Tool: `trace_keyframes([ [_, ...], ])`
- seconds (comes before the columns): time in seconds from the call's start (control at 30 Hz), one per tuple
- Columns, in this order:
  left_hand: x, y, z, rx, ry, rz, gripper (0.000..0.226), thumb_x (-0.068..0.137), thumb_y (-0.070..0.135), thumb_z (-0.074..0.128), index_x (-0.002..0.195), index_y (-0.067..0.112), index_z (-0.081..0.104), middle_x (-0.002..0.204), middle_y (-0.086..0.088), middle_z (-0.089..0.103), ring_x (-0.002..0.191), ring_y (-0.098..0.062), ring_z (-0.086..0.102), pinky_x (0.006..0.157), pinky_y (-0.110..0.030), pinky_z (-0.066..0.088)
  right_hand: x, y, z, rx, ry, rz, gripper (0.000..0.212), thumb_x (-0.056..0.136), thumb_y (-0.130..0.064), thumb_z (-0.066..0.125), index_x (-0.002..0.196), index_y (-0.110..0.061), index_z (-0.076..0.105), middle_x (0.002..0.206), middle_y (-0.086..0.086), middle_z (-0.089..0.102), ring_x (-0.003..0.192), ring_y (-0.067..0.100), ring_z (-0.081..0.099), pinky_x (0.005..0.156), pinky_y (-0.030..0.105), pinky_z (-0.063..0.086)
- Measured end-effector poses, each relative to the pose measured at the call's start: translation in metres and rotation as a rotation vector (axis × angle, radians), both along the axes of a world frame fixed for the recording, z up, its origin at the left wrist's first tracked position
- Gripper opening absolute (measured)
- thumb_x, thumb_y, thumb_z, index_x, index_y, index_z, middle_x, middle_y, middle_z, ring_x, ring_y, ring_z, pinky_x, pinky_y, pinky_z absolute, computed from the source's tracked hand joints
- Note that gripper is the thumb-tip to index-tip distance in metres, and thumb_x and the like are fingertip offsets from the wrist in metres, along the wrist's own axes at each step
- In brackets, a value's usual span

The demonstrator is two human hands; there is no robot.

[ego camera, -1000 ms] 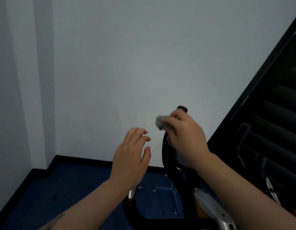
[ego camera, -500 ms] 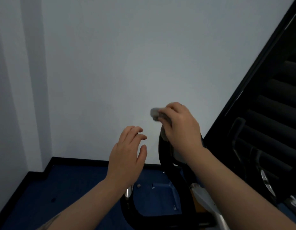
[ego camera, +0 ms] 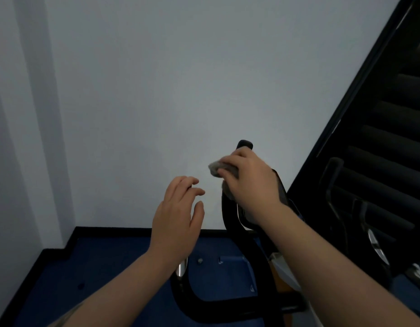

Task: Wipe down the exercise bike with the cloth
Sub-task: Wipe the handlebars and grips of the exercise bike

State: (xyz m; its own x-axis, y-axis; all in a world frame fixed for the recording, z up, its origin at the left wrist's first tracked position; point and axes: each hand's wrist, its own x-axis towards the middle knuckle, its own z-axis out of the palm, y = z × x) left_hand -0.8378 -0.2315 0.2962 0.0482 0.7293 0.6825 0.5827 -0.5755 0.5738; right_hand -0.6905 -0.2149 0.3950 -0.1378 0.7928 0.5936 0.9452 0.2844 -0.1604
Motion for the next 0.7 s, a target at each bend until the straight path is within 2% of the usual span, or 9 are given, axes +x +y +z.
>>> trace_keyframes([
  [0.1,-0.001,-0.001,0.002,0.001,0.037,-0.002,0.018,0.093,0.011,0.052,0.107,0.014,0.063,0.131,0.006,0.048,0.132,-0.009,0.036,0.075,-0.038,0.054,-0.002,-0.009,-0.022,-0.099,-0.083,0.002,0.021,0.093,-0.038,0.059,0.107,-0.026,0.069,0.104,-0.007,0.054,0.092,0.012,0.055,0.069,0.026,0.043],
  [0.17,-0.001,-0.002,0.0,-0.001,0.08,0.004,0.02,0.091,0.01,0.056,0.109,0.014,0.062,0.136,0.005,0.045,0.136,-0.009,0.032,0.073,-0.036,0.055,0.009,-0.023,-0.036,-0.124,-0.047,0.031,0.02,0.092,-0.039,0.06,0.106,-0.028,0.07,0.1,-0.01,0.053,0.087,0.01,0.054,0.066,0.023,0.039],
  [0.27,-0.002,-0.002,-0.007,0.014,0.091,0.011,0.025,0.092,0.006,0.052,0.114,0.015,0.06,0.147,0.008,0.036,0.145,-0.008,0.017,0.08,-0.022,0.051,0.021,-0.034,-0.031,-0.223,-0.015,0.059,0.023,0.089,-0.043,0.063,0.107,-0.03,0.071,0.098,-0.011,0.053,0.088,0.011,0.056,0.071,0.028,0.043],
  [0.33,-0.002,-0.002,-0.01,0.042,0.069,-0.002,0.03,0.093,-0.001,0.047,0.116,0.013,0.06,0.151,0.009,0.033,0.147,-0.008,0.013,0.093,-0.006,0.036,0.02,-0.024,-0.016,-0.178,-0.01,0.059,0.022,0.087,-0.043,0.064,0.101,-0.029,0.072,0.098,-0.008,0.056,0.089,0.014,0.057,0.073,0.033,0.047],
  [0.4,-0.003,0.0,-0.011,0.05,0.054,-0.011,0.036,0.093,-0.01,0.043,0.117,0.01,0.06,0.151,0.005,0.034,0.147,-0.013,0.015,0.097,0.005,0.02,0.013,-0.01,-0.001,-0.023,0.042,0.043,0.019,0.089,-0.037,0.064,0.102,-0.026,0.072,0.101,-0.007,0.056,0.087,0.014,0.057,0.071,0.033,0.047],
  [0.53,-0.003,0.0,-0.01,0.033,0.037,-0.017,0.039,0.093,-0.013,0.039,0.118,0.009,0.06,0.15,0.003,0.036,0.146,-0.017,0.018,0.098,0.006,0.013,0.005,-0.011,-0.019,-0.017,-0.029,0.048,0.016,0.093,-0.027,0.06,0.105,-0.024,0.07,0.109,-0.005,0.054,0.099,0.015,0.054,0.069,0.032,0.048],
  [0.63,-0.003,-0.001,-0.011,0.027,0.016,-0.023,0.039,0.094,-0.013,0.039,0.118,0.01,0.059,0.15,0.003,0.036,0.146,-0.015,0.017,0.101,0.005,0.011,0.019,-0.035,-0.049,-0.062,0.134,0.059,0.02,0.092,-0.027,0.063,0.11,-0.022,0.069,0.107,-0.005,0.055,0.094,0.016,0.057,0.072,0.032,0.048],
  [0.7,-0.002,-0.001,-0.01,0.018,0.0,-0.042,0.04,0.093,-0.014,0.039,0.118,0.01,0.059,0.149,0.002,0.037,0.146,-0.017,0.019,0.104,0.002,0.011,0.03,-0.043,-0.049,-0.127,0.168,0.081,0.024,0.09,-0.032,0.065,0.111,-0.025,0.07,0.105,-0.008,0.055,0.092,0.016,0.058,0.076,0.034,0.049],
])
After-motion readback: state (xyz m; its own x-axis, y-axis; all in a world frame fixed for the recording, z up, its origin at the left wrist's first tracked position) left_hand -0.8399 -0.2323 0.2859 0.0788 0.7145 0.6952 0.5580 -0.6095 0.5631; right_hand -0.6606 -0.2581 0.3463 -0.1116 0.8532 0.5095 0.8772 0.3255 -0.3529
